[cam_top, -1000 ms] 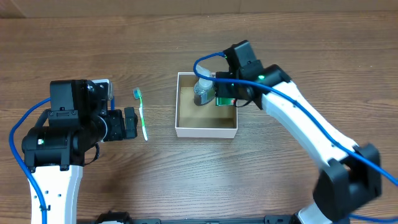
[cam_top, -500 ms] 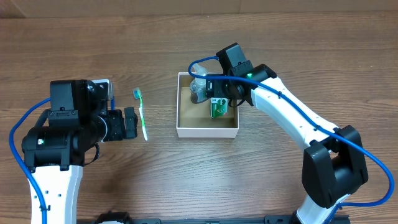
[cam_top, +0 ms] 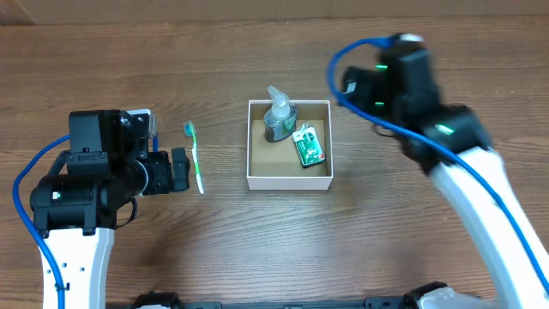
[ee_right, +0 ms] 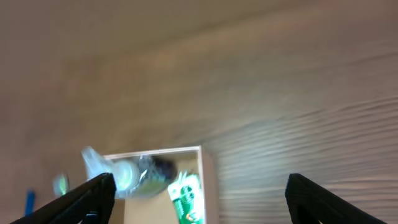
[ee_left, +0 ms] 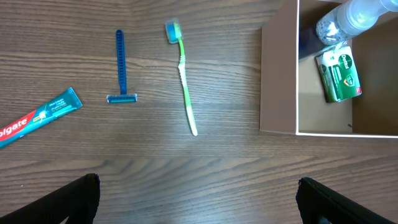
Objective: Pack container
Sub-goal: 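Move the left gripper down onto the green toothbrush and grasp it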
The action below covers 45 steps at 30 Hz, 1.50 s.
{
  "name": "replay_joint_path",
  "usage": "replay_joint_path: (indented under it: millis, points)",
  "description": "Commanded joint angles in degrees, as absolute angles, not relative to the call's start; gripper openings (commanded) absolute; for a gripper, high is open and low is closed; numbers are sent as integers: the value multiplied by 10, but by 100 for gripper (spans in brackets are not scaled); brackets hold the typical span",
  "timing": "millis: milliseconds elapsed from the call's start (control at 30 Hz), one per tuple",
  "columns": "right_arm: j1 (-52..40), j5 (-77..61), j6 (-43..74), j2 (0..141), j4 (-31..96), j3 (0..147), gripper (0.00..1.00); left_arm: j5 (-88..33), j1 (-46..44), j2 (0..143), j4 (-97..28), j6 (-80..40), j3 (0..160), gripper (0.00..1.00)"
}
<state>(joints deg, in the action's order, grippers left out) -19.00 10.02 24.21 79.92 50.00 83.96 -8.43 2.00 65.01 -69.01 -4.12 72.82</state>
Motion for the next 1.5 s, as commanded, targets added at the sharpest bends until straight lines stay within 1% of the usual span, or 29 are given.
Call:
replay_joint_path:
  millis: [0, 167, 267, 433, 600, 767, 867, 1100, 1233, 1467]
  points:
    - [-112, 130, 279, 764, 576, 845, 100, -97, 22, 653, -686, -34, 743, 100]
    - [-18, 101, 283, 770, 666, 839, 100, -97, 22, 656, -669, -35, 743, 100]
    - [20, 66, 234, 778, 685, 824, 100, -97, 22, 691, -649, -88, 743, 100]
    - [31, 59, 222, 789, 698, 813, 100, -97, 6, 801, -595, -134, 743, 100]
    - [31, 58, 222, 809, 707, 813, 100, -60, -36, 942, -537, -164, 766, 100]
    - [31, 58, 222, 821, 727, 813, 100, -62, -45, 1067, -547, -164, 850, 100]
    - [31, 58, 222, 822, 736, 813, 100, -54, -45, 1107, -562, -179, 891, 100]
    - [31, 58, 222, 822, 753, 813, 100, -39, -46, 1132, -603, -243, 908, 100]
    - [31, 58, 222, 822, 762, 813, 100, -38, -46, 1133, -627, -260, 899, 100]
    - [31, 48, 222, 822, 769, 813, 100, -39, -45, 1133, -597, -260, 855, 100]
